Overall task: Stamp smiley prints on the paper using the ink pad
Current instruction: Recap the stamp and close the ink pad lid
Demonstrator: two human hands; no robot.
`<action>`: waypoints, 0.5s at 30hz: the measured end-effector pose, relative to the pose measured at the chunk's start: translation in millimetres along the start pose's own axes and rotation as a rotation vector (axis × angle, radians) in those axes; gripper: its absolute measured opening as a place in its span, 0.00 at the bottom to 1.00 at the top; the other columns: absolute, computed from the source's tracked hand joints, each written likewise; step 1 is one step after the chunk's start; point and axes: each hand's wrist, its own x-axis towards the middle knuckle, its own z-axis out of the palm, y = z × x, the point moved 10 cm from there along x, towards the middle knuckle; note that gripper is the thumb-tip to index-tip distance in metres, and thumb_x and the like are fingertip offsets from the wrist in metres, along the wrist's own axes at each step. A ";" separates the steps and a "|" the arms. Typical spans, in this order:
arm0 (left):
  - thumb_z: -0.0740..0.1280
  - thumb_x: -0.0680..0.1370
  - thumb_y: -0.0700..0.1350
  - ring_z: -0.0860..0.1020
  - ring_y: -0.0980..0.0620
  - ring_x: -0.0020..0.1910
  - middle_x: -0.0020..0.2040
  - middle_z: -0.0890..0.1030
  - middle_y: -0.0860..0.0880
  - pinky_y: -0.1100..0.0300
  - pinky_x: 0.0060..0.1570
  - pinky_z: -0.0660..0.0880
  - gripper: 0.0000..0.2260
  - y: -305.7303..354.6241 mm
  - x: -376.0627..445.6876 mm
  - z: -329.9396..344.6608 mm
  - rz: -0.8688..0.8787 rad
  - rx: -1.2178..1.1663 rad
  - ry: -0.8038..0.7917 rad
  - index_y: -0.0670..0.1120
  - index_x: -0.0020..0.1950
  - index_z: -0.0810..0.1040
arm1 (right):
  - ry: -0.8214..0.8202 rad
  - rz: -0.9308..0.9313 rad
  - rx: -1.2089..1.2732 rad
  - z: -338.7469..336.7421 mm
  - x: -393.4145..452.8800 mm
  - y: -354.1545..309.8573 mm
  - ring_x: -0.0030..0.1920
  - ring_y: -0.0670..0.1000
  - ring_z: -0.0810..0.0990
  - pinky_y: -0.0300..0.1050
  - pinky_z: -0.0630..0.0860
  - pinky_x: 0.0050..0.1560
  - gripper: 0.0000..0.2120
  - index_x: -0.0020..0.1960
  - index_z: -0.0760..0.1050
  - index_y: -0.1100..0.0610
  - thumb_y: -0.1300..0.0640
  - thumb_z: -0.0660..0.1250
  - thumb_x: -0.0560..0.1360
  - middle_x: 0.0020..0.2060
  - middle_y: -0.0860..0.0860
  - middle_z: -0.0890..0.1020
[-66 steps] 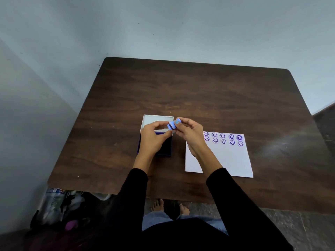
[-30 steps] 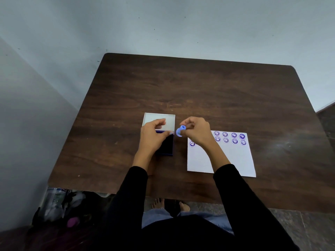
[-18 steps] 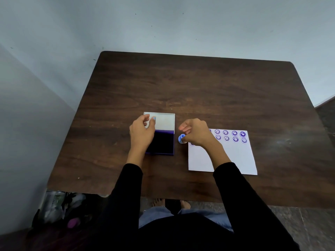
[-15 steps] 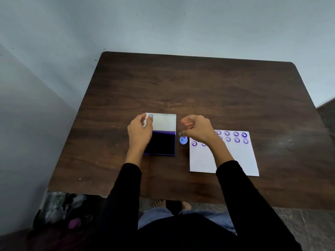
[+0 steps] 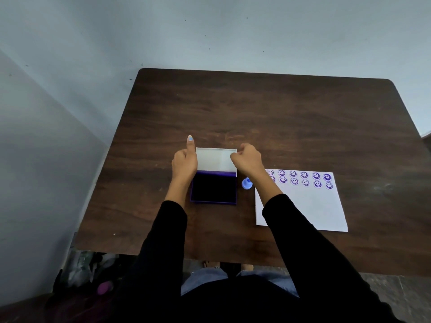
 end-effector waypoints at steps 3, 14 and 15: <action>0.50 0.79 0.65 0.74 0.52 0.42 0.36 0.73 0.54 0.55 0.48 0.70 0.23 0.4 -1.3 -3.4 -0.034 -0.050 0.012 0.51 0.33 0.66 | 0.041 0.006 0.070 -5.6 0.6 0.8 0.58 0.59 0.76 0.48 0.72 0.55 0.17 0.60 0.73 0.65 0.57 0.61 0.75 0.54 0.59 0.81; 0.47 0.76 0.70 0.77 0.46 0.58 0.55 0.81 0.48 0.45 0.65 0.70 0.30 8.1 -25.2 -25.9 0.023 -0.106 0.046 0.49 0.51 0.78 | 0.185 -0.087 0.187 -32.4 -24.4 -7.7 0.49 0.58 0.83 0.56 0.77 0.58 0.12 0.45 0.81 0.58 0.51 0.64 0.76 0.42 0.57 0.85; 0.46 0.76 0.70 0.77 0.46 0.60 0.58 0.80 0.47 0.45 0.65 0.70 0.32 7.1 -28.0 -28.4 0.024 -0.096 0.047 0.48 0.56 0.78 | 0.182 -0.091 0.183 -33.5 -28.2 -7.2 0.48 0.58 0.83 0.56 0.78 0.57 0.10 0.44 0.80 0.58 0.52 0.65 0.75 0.41 0.57 0.85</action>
